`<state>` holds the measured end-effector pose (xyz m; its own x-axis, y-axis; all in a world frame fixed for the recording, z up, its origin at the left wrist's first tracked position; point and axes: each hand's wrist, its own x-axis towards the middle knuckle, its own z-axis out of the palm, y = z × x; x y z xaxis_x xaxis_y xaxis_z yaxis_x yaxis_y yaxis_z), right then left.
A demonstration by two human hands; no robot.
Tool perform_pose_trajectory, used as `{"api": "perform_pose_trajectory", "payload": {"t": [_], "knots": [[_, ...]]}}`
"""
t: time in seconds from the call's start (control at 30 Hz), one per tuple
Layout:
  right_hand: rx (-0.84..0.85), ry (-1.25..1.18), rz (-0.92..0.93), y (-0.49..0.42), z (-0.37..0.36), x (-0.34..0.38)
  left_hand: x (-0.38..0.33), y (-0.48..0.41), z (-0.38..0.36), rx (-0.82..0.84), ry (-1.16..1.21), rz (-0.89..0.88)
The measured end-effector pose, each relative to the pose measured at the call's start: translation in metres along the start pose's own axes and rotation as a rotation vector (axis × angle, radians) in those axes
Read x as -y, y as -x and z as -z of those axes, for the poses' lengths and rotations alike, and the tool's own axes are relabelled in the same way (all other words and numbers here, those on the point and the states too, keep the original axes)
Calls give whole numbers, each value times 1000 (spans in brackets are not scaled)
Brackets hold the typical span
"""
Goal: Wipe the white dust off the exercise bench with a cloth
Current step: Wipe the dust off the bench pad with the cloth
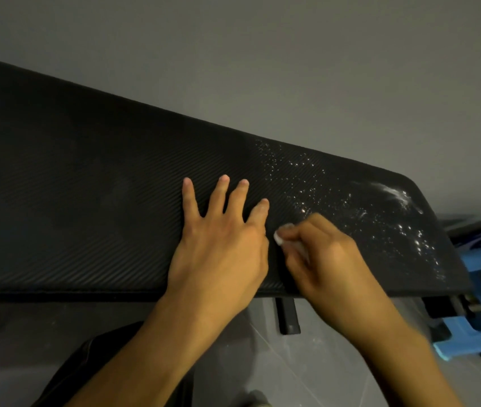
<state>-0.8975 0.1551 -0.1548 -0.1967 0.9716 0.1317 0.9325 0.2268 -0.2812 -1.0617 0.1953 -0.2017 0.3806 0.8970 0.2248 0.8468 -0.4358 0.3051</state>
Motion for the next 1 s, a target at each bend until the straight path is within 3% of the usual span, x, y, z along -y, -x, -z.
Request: {"api": "perform_pose_trajectory", "payload": {"t": [0.1,0.3,0.47,0.7,1.0], "knots": [[39,44,-29,-16,3,-11,-1,0,1,5,-15,5],[-78,89,-148,-95,-15,-23,-1,1,0,-4,-5,8],[0,46,24,-54,-6,-12,-2,0,1,-20,13,27],[-80,108,-106,-118,-14,-29,-2,-1,-1,-20,1,52],[-44,63,20,-83,-9,-22,-2,-5,0,6,-4,145]]}}
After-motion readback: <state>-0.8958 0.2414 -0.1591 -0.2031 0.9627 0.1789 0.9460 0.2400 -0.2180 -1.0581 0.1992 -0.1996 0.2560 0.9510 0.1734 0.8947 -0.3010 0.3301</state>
